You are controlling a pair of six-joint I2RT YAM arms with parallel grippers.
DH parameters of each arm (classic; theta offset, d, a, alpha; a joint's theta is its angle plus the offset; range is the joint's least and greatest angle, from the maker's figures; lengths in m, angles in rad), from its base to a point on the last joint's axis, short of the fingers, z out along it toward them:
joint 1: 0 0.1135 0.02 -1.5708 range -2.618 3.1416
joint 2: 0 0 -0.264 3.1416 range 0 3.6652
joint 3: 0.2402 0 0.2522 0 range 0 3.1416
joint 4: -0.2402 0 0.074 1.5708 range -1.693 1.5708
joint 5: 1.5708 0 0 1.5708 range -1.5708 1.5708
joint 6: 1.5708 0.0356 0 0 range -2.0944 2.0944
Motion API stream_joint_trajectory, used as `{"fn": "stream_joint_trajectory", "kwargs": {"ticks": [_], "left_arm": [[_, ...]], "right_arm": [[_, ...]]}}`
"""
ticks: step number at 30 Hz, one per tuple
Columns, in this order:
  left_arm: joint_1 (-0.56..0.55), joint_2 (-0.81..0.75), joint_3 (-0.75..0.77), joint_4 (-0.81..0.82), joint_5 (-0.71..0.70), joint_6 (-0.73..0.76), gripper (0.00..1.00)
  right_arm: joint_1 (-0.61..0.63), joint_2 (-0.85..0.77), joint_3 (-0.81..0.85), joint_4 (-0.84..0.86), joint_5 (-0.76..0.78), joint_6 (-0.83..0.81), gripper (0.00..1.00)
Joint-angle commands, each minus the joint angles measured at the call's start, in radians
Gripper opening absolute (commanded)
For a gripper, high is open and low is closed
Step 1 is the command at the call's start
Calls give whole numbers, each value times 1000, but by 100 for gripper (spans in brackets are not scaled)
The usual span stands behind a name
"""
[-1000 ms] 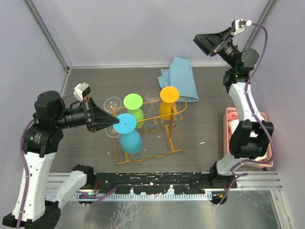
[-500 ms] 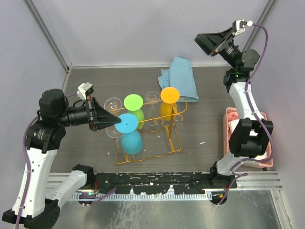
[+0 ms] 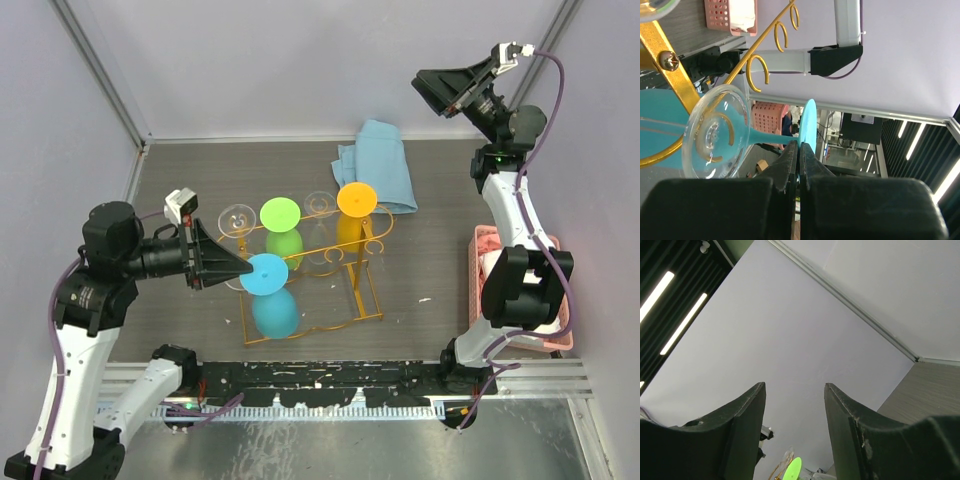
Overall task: Place the wine glass upside down on the wine glass rack
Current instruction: Turn the wine glass upside down at the wine rack.
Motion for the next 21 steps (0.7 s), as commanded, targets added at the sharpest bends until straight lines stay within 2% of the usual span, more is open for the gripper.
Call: {"fn": "stream_joint_trajectory", "kwargs": {"ticks": [1, 21], "left_arm": [[-8, -4, 14, 15, 34, 14, 0], [-103, 57, 16, 48, -74, 48, 0]], "right_arm": [[-8, -2, -7, 94, 9, 27, 56], [-16, 15, -5, 112, 11, 45, 56]]}}
